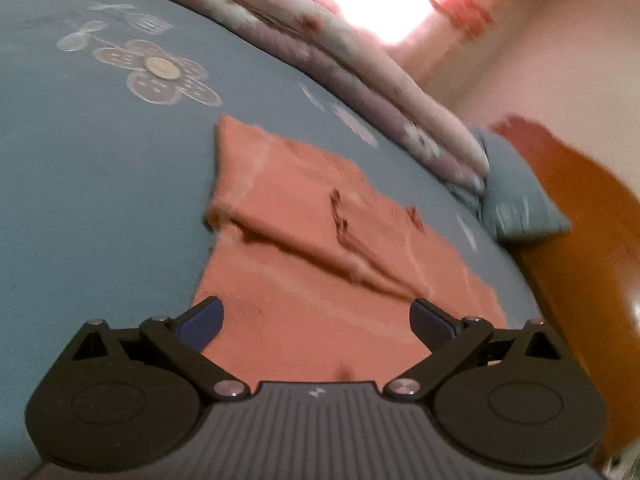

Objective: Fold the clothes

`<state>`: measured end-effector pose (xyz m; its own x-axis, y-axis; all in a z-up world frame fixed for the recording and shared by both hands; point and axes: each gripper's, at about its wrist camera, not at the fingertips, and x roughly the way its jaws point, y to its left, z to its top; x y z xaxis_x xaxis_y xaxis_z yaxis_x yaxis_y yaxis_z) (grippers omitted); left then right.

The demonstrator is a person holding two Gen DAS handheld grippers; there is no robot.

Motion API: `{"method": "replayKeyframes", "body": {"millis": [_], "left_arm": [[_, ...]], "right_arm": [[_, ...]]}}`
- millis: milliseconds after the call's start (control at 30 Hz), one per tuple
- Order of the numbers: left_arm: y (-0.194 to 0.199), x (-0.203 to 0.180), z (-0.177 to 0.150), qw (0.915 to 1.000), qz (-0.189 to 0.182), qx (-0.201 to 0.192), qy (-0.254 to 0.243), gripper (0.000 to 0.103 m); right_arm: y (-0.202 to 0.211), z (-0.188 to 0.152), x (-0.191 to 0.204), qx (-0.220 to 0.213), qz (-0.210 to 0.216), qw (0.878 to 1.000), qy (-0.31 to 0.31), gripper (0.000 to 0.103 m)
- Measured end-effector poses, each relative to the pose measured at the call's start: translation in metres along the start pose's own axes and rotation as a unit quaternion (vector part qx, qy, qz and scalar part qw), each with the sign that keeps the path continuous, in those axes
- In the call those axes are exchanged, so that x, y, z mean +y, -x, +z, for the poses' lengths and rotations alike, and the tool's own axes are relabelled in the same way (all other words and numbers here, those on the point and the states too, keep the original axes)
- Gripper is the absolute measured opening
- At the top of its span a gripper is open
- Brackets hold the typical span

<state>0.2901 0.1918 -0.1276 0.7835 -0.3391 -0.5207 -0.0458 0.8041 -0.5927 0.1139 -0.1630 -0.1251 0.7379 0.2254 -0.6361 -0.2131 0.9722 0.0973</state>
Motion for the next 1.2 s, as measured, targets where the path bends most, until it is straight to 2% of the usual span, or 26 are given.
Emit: {"method": "replayKeyframes", "body": {"millis": [67,133,200,267,367,467,567,667,733,800,867,933,1033,1200], "left_arm": [[0.012,-0.008,-0.001,0.9987,0.029,-0.041,-0.015,0.099],[0.023,-0.015,-0.002,0.9976,0.015,-0.054,-0.04,0.1],[0.024,-0.019,-0.006,0.9973,-0.05,-0.034,-0.041,0.1],[0.016,-0.022,-0.008,0.9951,-0.087,-0.005,-0.047,0.1],[-0.001,-0.023,-0.011,0.9967,-0.053,0.029,-0.054,0.1],[-0.004,-0.015,-0.014,0.9974,-0.024,0.041,-0.054,0.1],[0.0,-0.009,-0.013,0.9979,-0.025,0.04,-0.045,0.1],[-0.005,-0.007,-0.011,0.9978,-0.034,0.041,-0.039,0.101],[-0.002,-0.007,-0.011,0.9979,-0.036,0.04,-0.036,0.101],[0.001,-0.007,-0.01,0.9981,-0.033,0.04,-0.034,0.101],[0.004,-0.006,-0.009,0.9982,-0.029,0.04,-0.033,0.101],[0.007,-0.006,-0.008,0.9983,-0.026,0.041,-0.032,0.101],[0.014,-0.007,-0.009,0.9978,-0.031,0.049,-0.033,0.1],[0.044,-0.017,-0.031,0.989,-0.098,0.104,-0.039,0.101]], "right_arm": [[0.002,0.002,-0.004,0.0,0.005,1.0,-0.007,0.103],[0.004,0.006,-0.011,-0.006,0.009,1.0,-0.023,0.103],[0.008,0.014,-0.021,-0.02,0.011,0.999,-0.04,0.103],[0.011,0.025,-0.034,-0.035,0.004,0.998,-0.05,0.103],[0.009,0.043,-0.053,-0.053,-0.008,0.997,-0.06,0.103],[-0.006,0.062,-0.067,-0.061,-0.007,0.997,-0.056,0.103],[-0.035,0.079,-0.079,-0.058,0.006,0.997,-0.057,0.103],[-0.067,0.088,-0.096,-0.033,0.027,0.994,-0.097,0.103],[-0.08,0.083,-0.112,-0.018,0.018,0.99,-0.138,0.103],[-0.071,0.071,-0.12,-0.042,0.026,0.988,-0.148,0.103],[-0.06,0.061,-0.123,-0.043,-0.013,0.988,-0.15,0.103],[-0.047,0.053,-0.123,-0.042,-0.026,0.985,-0.164,0.103],[-0.027,0.047,-0.113,-0.039,-0.018,0.983,-0.177,0.103],[-0.007,0.033,-0.085,-0.043,0.042,0.983,-0.172,0.103]]}}
